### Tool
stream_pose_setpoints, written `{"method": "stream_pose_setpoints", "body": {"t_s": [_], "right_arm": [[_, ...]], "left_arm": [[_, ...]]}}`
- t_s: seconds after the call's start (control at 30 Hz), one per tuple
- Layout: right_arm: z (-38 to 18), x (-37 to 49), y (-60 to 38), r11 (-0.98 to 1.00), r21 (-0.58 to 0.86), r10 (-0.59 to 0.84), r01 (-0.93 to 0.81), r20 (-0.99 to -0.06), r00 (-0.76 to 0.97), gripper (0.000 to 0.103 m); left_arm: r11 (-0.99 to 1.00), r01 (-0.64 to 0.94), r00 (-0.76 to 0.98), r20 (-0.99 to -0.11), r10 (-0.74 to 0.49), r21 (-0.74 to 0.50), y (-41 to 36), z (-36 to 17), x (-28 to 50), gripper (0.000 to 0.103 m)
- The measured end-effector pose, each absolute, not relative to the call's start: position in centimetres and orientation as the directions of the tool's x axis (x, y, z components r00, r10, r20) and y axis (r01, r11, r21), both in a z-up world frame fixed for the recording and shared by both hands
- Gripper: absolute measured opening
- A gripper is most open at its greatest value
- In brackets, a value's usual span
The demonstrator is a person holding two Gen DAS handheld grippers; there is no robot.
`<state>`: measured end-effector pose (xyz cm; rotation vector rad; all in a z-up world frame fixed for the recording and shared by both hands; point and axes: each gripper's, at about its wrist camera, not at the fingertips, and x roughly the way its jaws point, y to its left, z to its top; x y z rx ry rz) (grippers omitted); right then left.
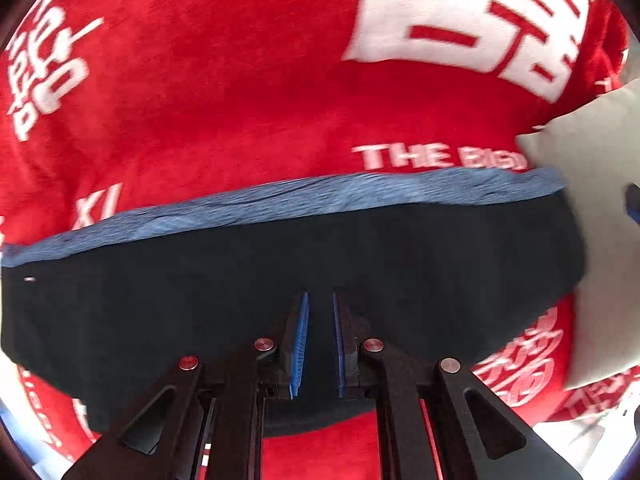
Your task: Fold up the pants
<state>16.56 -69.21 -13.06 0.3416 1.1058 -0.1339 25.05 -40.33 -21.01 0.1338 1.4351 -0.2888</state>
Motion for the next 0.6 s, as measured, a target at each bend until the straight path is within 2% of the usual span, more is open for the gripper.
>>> {"method": "stream_pose_setpoints", "body": {"t_s": [0.03, 0.17, 0.27, 0.37, 0.4, 0.43, 0.5, 0.6], "right_arm": [[-13.9, 16.8, -68.9, 0.943, 0.204, 0.079, 0.264, -0.906, 0.416, 0.029], [-17.7, 18.5, -67.7, 0.956, 0.161, 0.076, 0.247, -0.944, 0.322, 0.027], [-20.2, 20.4, -67.5, 0.967, 0.058, -0.019, 0.246, -0.953, 0.301, 0.028], [-23.0, 21.5, -68.5, 0.966, 0.012, -0.051, 0.258, -0.971, 0.234, 0.027], [-23.8, 21.3, -69.2, 0.964, 0.024, -0.036, 0.264, -0.975, 0.221, 0.026], [-23.7, 21.0, -69.5, 0.963, 0.042, -0.024, 0.266, -0.970, 0.241, 0.024], [-23.3, 20.3, -69.4, 0.967, 0.009, -0.051, 0.256, -0.973, 0.227, 0.024], [-23.2, 18.9, -69.1, 0.971, -0.017, -0.071, 0.240, -0.973, 0.218, 0.025]], "left_arm": [[0.960, 0.274, 0.117, -0.989, -0.085, -0.050, -39.8, -21.4, 25.1, 0.012], [0.973, 0.230, 0.135, -0.991, -0.019, 0.013, -38.6, -22.8, 25.9, 0.012], [0.980, 0.193, 0.159, -0.987, 0.015, 0.046, -37.8, -24.0, 26.5, 0.012], [0.985, 0.164, 0.146, -0.989, 0.025, 0.049, -37.1, -25.3, 26.3, 0.014], [0.984, 0.169, 0.167, -0.985, 0.030, 0.059, -36.9, -25.2, 26.0, 0.020], [0.979, 0.182, 0.192, -0.980, 0.059, 0.095, -36.8, -25.2, 25.6, 0.037], [0.972, 0.179, 0.217, -0.970, 0.112, 0.153, -36.5, -25.3, 24.9, 0.061], [0.985, 0.153, 0.187, -0.981, 0.052, 0.082, -34.6, -25.5, 24.2, 0.062]]}}
